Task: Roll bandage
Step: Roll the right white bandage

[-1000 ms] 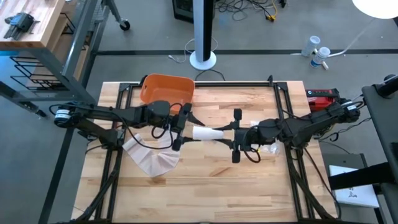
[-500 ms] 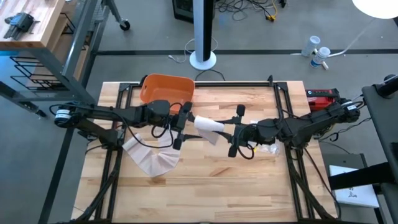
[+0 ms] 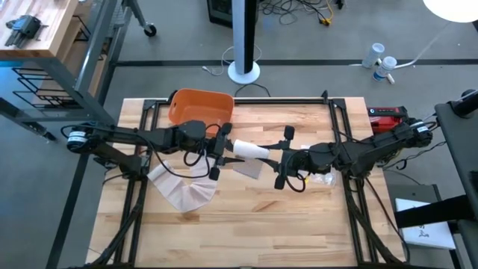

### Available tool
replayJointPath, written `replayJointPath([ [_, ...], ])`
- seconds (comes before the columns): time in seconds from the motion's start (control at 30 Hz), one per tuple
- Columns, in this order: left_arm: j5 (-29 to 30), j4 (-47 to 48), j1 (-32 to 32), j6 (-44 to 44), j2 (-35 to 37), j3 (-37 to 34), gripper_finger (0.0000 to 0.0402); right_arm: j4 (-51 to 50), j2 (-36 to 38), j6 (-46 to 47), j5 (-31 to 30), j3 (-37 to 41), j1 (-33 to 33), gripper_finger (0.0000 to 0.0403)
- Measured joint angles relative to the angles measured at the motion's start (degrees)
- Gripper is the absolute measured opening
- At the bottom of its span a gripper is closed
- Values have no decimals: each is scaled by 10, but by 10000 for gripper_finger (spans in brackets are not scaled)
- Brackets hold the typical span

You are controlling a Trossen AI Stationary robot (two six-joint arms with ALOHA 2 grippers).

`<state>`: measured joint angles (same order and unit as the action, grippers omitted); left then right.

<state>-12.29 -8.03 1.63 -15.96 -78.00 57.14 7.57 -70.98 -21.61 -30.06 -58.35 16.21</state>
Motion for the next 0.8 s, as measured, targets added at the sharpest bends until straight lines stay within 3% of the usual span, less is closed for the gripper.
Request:
replayJointPath([
  [0.2,35,9,0,6,-1,-1,5,-2,0,-1,0,0,0,121],
  [0.8,37,30,0,4,-3,-1,38,5,0,-5,0,0,0,121],
])
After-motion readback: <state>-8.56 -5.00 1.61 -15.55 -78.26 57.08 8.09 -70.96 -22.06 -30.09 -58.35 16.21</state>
